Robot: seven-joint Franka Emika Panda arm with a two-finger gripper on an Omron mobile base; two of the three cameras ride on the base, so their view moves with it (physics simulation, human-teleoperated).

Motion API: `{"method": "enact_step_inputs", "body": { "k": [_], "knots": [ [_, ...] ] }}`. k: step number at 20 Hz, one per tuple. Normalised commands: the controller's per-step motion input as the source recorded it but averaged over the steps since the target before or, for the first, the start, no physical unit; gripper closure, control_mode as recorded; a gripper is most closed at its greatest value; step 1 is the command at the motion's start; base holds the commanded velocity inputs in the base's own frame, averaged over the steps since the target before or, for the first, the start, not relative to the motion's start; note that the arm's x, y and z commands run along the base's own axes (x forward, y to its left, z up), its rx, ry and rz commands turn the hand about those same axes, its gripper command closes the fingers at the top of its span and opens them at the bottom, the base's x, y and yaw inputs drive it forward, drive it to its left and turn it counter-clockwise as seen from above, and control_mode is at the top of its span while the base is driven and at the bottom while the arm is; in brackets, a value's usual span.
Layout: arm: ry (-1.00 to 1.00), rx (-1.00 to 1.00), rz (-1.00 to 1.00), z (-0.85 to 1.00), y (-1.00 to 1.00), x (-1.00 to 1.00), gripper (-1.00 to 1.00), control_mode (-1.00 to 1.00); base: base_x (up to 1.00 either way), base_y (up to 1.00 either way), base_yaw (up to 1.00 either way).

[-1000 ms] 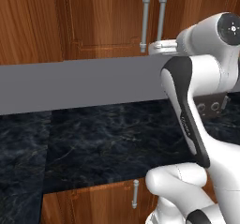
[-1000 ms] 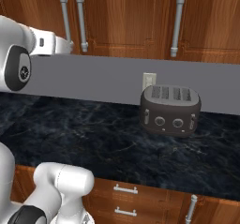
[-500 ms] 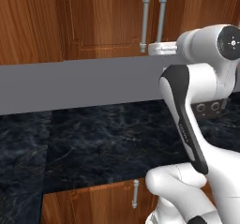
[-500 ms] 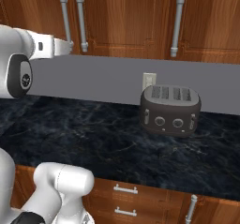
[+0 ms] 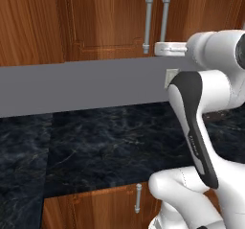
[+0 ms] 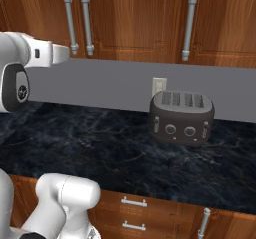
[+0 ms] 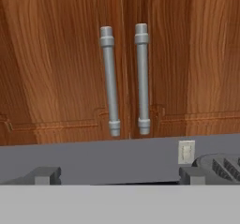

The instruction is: Move the bowls from the cabinet to the plates on the dining table.

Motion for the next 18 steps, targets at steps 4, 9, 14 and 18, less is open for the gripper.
{"method": "enact_step_inputs", "body": {
  "k": [4,9,14,18],
  "knots": [
    [0.0,0.12,0.04,0.25,0.0,-0.26,-1.0,-1.0,0.0,0.0,0.0],
    [0.14,0.0,0.0,0.01,0.0,0.0,-1.0,-1.0,0.0,0.0,0.0],
    [0.33,0.0,0.02,0.11,0.0,0.0,-1.0,-1.0,0.0,0.0,0.0],
    [0.3,0.03,0.03,0.05,0.0,0.0,-1.0,-1.0,0.0,0.0,0.0]
  ]
}}
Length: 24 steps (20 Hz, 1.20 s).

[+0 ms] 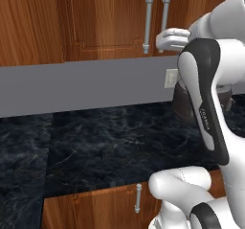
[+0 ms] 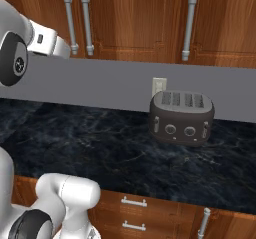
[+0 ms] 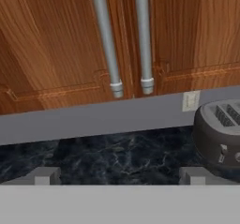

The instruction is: Move the bowls from the cabinet to the plates on the dining table.

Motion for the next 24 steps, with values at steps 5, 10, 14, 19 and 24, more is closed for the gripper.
{"method": "enact_step_inputs", "body": {
  "k": [5,10,14,19,24],
  "knots": [
    [0.09,0.02,0.05,-0.05,0.0,0.0,-1.0,-1.0,0.0,0.0,0.0],
    [-0.1,-0.04,0.01,-0.18,0.0,0.1,-1.0,-1.0,0.0,0.0,0.0],
    [0.01,0.0,0.01,0.0,0.0,0.29,-1.0,-1.0,0.0,0.0,0.0],
    [0.05,0.0,0.0,0.0,0.05,0.42,-1.0,-1.0,0.0,0.0,0.0],
    [0.08,0.0,0.0,0.0,0.34,0.16,-1.0,-1.0,0.0,0.0,0.0]
  ]
}}
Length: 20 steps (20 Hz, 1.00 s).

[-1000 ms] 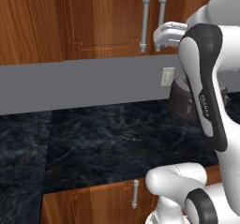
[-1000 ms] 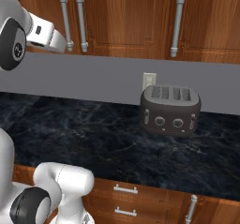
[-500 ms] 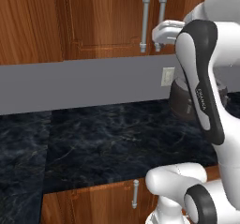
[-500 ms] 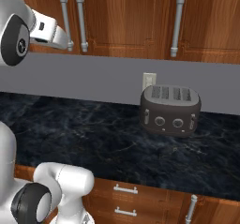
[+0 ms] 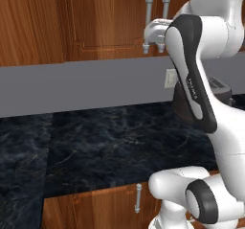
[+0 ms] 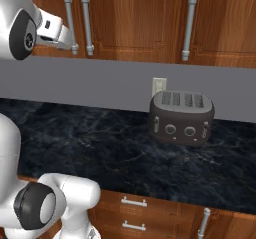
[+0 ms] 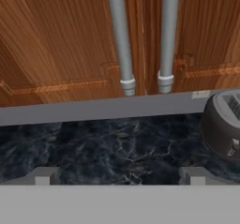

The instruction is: Move the bowls from the cabinet to the plates on the dining table.

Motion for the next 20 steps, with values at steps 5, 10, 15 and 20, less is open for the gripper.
{"method": "enact_step_inputs", "body": {
  "k": [5,10,15,20],
  "knots": [
    [0.0,0.0,0.0,0.0,0.2,0.0,-1.0,-1.0,0.0,0.0,0.0],
    [-0.05,0.0,0.0,0.0,-0.03,0.02,-1.0,-1.0,0.0,0.0,0.0],
    [0.0,0.0,0.0,0.0,-0.23,0.04,-1.0,-1.0,0.0,0.0,0.0],
    [0.0,0.0,0.0,0.01,-0.25,0.23,-1.0,-1.0,0.0,0.0,0.0]
  ]
}}
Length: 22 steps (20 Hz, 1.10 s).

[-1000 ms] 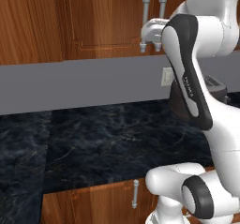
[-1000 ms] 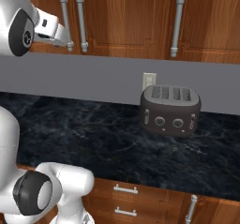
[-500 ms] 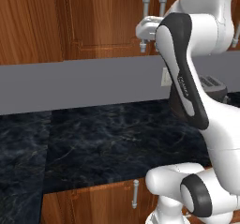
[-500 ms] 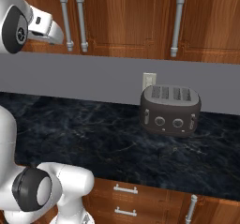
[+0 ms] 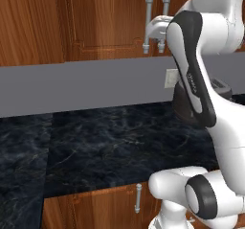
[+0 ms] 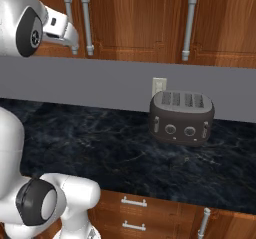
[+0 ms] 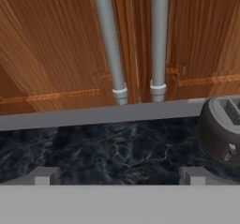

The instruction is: Move the bowls from the cabinet to the plates on the dining table.

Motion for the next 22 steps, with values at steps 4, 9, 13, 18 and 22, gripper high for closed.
{"method": "enact_step_inputs", "body": {
  "k": [4,9,13,18,22],
  "knots": [
    [0.0,0.0,0.0,0.01,-0.09,0.45,-1.0,-1.0,0.0,0.0,0.0],
    [0.0,0.0,0.0,0.01,0.0,0.5,-1.0,-1.0,0.0,0.0,0.0],
    [0.03,0.0,0.0,0.09,0.0,0.5,-1.0,-1.0,0.0,0.0,0.0],
    [0.01,0.0,0.0,0.03,0.0,0.39,-1.0,-1.0,0.0,0.0,0.0],
    [0.0,0.0,0.0,0.04,0.0,0.42,-1.0,-1.0,0.0,0.0,0.0]
  ]
}}
